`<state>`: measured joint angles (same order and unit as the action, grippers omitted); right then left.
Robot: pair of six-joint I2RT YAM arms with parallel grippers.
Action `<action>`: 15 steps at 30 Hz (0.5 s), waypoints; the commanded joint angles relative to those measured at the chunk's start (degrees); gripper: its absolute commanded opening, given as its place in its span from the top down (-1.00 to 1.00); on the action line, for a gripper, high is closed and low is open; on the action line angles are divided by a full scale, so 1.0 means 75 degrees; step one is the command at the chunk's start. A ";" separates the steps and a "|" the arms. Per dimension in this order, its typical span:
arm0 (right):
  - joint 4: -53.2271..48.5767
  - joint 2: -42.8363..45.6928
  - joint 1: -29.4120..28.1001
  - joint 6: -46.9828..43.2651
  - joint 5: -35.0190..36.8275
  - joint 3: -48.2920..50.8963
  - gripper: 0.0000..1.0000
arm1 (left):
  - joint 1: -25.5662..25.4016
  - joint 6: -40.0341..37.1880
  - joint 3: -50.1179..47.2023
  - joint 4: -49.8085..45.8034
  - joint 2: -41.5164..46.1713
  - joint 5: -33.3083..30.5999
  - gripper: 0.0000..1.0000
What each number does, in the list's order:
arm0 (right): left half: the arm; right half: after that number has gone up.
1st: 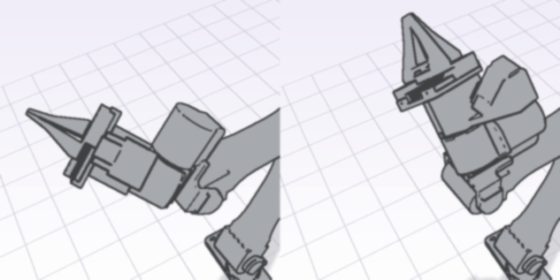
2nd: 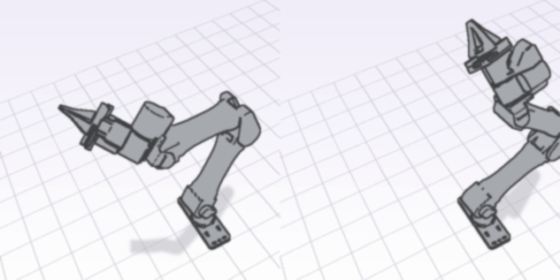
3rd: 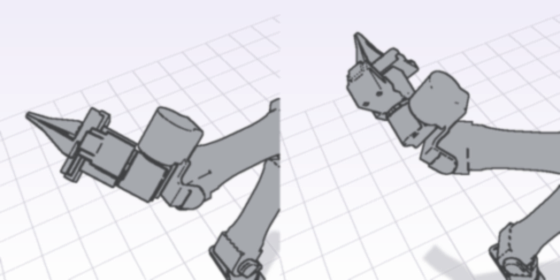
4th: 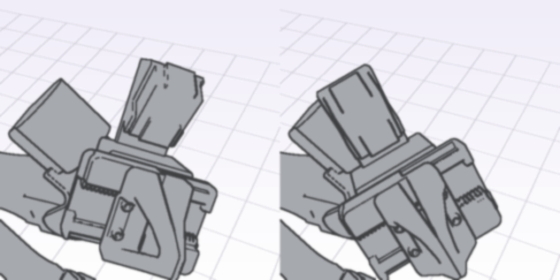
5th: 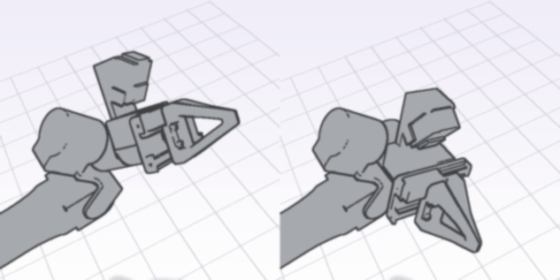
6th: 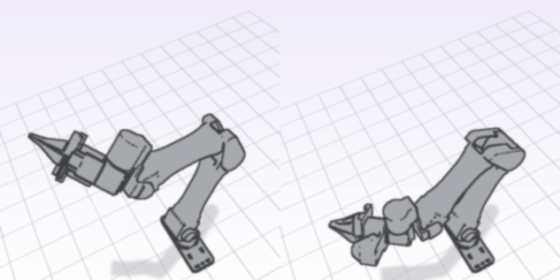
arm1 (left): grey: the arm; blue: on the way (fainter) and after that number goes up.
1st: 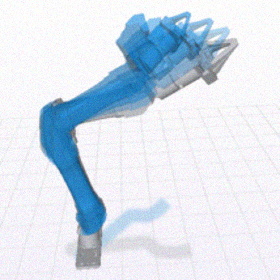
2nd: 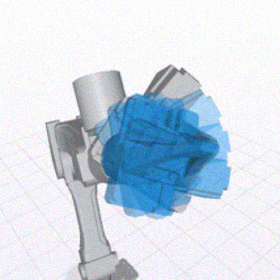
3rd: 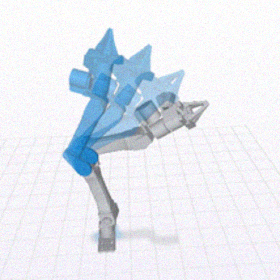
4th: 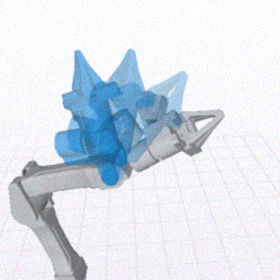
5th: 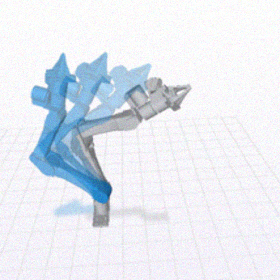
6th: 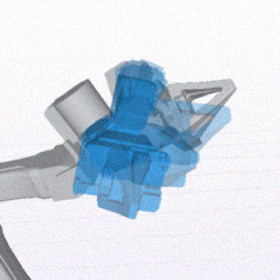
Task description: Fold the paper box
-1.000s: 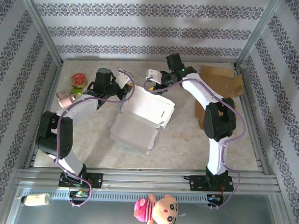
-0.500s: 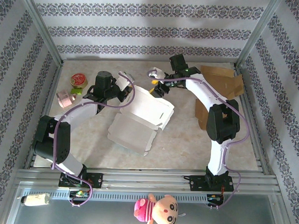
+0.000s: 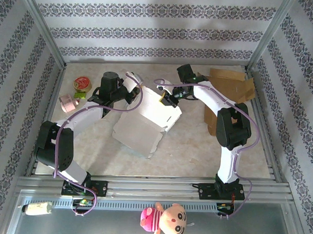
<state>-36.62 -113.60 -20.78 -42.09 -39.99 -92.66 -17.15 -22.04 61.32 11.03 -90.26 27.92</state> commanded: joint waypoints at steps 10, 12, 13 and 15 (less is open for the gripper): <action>0.0901 0.1265 -0.0394 -0.0300 0.1884 0.0580 0.90 | -0.0121 0.1852 -0.0345 -0.0426 0.1628 -0.2042 -0.39; 0.0864 0.1282 -0.0426 -0.0339 0.1889 0.0511 0.88 | -0.0116 0.2137 -0.0596 -0.0902 0.2218 -0.2522 -0.59; 0.0810 0.1267 -0.0435 -0.0363 0.1873 0.0450 0.87 | -0.0104 0.2205 -0.0681 -0.1222 0.2426 -0.2667 -0.65; 0.0641 0.1226 -0.0464 -0.0447 0.1788 0.0340 0.86 | -0.0050 0.2204 -0.0904 -0.1846 0.2855 -0.2942 -0.72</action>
<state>-31.31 -105.49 -23.79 -43.68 -27.97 -89.41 -17.63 -10.09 56.27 4.38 -73.47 12.71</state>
